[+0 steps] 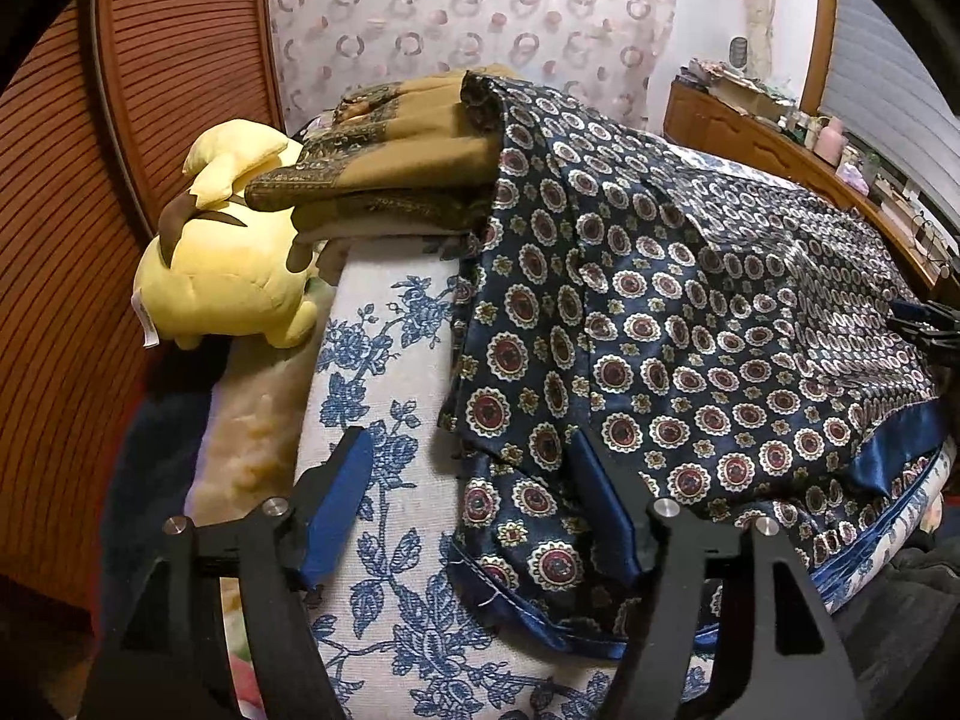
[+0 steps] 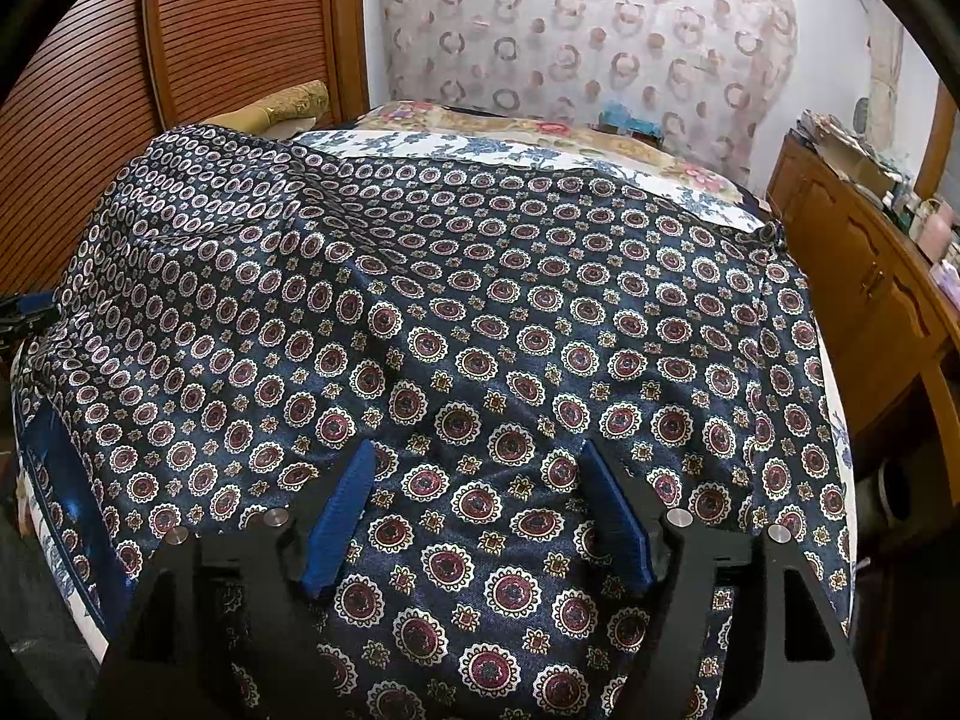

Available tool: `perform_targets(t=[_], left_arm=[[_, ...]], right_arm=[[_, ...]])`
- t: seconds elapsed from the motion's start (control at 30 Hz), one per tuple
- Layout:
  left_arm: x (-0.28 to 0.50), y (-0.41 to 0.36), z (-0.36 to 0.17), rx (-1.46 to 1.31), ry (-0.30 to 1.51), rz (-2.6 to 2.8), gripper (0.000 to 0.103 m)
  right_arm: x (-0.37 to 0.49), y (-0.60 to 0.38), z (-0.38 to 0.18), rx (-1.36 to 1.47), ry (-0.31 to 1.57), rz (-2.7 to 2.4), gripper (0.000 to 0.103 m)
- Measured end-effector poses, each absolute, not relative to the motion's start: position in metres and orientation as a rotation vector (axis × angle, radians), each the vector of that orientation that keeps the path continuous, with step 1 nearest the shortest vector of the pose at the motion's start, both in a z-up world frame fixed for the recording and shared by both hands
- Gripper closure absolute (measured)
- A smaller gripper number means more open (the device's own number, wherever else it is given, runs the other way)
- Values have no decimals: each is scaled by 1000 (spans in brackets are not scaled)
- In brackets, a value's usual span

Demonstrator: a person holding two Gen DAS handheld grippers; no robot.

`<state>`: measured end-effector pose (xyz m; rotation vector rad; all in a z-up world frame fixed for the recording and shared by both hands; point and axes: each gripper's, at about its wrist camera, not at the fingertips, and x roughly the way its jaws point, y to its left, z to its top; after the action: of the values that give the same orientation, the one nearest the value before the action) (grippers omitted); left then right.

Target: Fold small clothes

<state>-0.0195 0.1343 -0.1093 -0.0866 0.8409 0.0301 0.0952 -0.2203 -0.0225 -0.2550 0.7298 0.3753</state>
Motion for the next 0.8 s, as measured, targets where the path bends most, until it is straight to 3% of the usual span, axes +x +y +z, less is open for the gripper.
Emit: perform_targets(t=[0.17,0.27,0.37,0.5,0.57,0.7,0.8], left_arm=[[-21,134,-108,-149,821,5,34],[-19,131,-107,-165,819,-13,41],[-18,126,-106,-167,821,-28,50],[-15,124,-105,-157,825,-34,71],[-14,125,-105,-179,824,-51,72],[-10,130,-106,-211,830,-84,95],[-11,129,-106,-224,819,-101,99]], right_arm=[[95,-220,-23,-254,730,375,30],[95,-221,-23,-255,730,376,29],[95,-221,-23,-255,730,377,29],[95,-222,-23,-255,730,376,29],[95,-222,-23,-255,730,377,29],[95,-222,-23,-255,730,377,29],[95,-222,-23,-255,731,377,29]])
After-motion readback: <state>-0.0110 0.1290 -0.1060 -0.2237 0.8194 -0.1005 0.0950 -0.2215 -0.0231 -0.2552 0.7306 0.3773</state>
